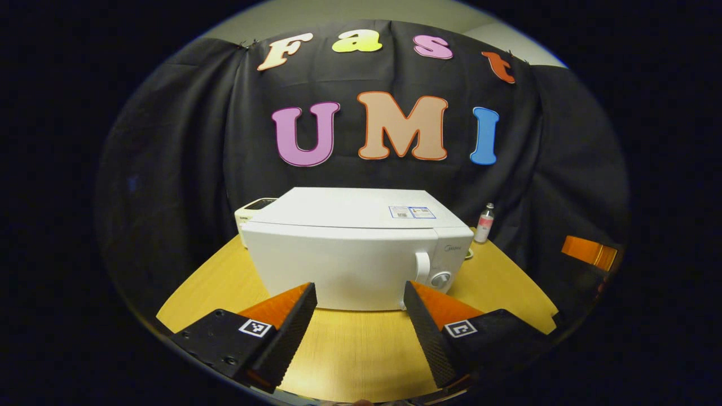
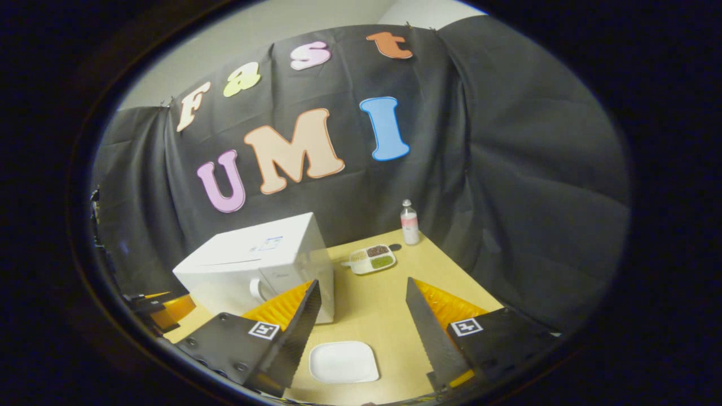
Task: Open the microwave oven with the left hand, put the food in, and close the microwave oven.
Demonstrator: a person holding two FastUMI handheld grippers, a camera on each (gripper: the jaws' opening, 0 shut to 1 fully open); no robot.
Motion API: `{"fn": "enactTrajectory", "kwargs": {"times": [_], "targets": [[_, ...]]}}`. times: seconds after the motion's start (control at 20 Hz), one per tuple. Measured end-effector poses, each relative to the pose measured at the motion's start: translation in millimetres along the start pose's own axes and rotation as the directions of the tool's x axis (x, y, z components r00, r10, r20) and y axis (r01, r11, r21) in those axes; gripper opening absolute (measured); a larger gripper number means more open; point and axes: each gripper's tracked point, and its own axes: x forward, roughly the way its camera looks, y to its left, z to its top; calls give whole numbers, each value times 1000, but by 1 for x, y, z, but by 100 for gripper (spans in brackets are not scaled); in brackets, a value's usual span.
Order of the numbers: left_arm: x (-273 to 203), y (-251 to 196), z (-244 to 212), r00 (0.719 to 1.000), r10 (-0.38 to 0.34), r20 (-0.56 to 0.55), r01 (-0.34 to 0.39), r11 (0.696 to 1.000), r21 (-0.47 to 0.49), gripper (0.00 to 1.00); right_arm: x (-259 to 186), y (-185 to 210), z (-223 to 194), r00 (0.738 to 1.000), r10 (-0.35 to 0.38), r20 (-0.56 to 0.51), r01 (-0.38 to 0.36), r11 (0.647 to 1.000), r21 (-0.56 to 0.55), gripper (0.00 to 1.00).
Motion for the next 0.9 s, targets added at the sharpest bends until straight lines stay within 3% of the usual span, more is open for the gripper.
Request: {"fn": "enactTrajectory", "kwargs": {"times": [0.45,0.75,0.8,0.9], "targets": [[-16,21,54,990,103,96,-99,994,-53,97,-30,19,68,987,81,142,-63,990,-128,88],[-13,19,58,988,109,107,-105,994,-35,96,-36,30,78,978,121,167,-100,987,-125,88],[-11,17,53,990,104,95,-102,994,-29,99,-36,29,77,979,120,162,-102,988,-119,93],[-11,8,49,992,91,83,-89,996,-31,97,-31,24,76,980,117,160,-101,989,-108,88]]}}
